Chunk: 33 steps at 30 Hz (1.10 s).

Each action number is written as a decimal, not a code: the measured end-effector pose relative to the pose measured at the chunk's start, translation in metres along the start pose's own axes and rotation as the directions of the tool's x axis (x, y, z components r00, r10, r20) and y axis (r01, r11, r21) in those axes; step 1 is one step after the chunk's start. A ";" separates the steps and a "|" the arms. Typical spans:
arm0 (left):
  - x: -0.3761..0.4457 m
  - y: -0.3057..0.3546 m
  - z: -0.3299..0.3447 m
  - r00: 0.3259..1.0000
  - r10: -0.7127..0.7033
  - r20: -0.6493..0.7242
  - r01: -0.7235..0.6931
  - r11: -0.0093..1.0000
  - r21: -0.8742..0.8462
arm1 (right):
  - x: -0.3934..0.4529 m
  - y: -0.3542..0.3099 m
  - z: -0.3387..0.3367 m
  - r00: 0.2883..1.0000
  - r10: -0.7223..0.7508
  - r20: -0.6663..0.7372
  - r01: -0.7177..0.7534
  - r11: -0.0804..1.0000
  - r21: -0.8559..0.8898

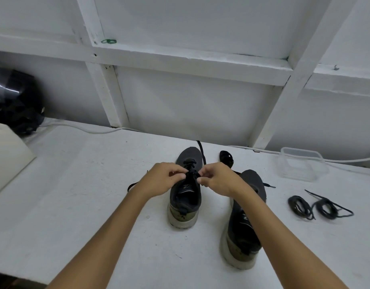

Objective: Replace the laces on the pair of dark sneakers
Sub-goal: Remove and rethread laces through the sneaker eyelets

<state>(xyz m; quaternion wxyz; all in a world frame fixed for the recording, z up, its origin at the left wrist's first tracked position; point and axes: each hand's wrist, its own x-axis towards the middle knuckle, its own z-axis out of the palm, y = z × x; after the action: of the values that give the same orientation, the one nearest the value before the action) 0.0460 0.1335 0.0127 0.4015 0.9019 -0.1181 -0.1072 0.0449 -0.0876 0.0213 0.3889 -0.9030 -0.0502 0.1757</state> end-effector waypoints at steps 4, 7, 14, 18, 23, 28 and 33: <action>-0.002 -0.002 -0.002 0.999 -0.032 0.004 0.032 0.999 0.036 | -0.001 -0.006 -0.004 0.997 -0.028 -0.075 0.026 0.999 -0.030; -0.004 -0.008 -0.014 0.999 0.005 -0.050 0.003 0.989 0.145 | -0.003 -0.003 -0.013 0.995 -0.018 -0.093 0.003 0.987 -0.161; -0.011 -0.024 -0.021 0.996 0.015 -0.083 0.008 0.961 0.277 | -0.009 0.005 -0.023 0.999 0.027 -0.031 -0.035 0.954 -0.298; -0.010 -0.021 -0.018 0.994 -0.010 -0.107 0.041 0.955 0.294 | -0.009 0.007 -0.021 0.999 0.003 -0.044 -0.014 0.964 -0.264; -0.020 -0.024 -0.016 0.999 0.026 -0.020 -0.020 0.966 0.258 | -0.014 0.015 -0.019 0.997 -0.060 -0.042 0.049 0.975 -0.216; -0.015 -0.025 -0.007 0.996 0.013 -0.084 0.019 0.929 0.370 | -0.014 0.014 -0.022 0.999 -0.041 0.019 0.045 0.905 -0.423; -0.006 -0.017 0.006 0.932 -0.122 -0.341 0.175 0.976 0.129 | -0.009 0.014 -0.022 0.979 0.026 -0.203 -0.082 0.959 -0.271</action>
<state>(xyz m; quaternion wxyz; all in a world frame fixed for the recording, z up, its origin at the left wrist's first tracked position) 0.0406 0.1420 -0.0031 0.3339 0.9422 0.0119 0.0253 0.0438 -0.1142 0.0282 0.2562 -0.9626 -0.0110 0.0872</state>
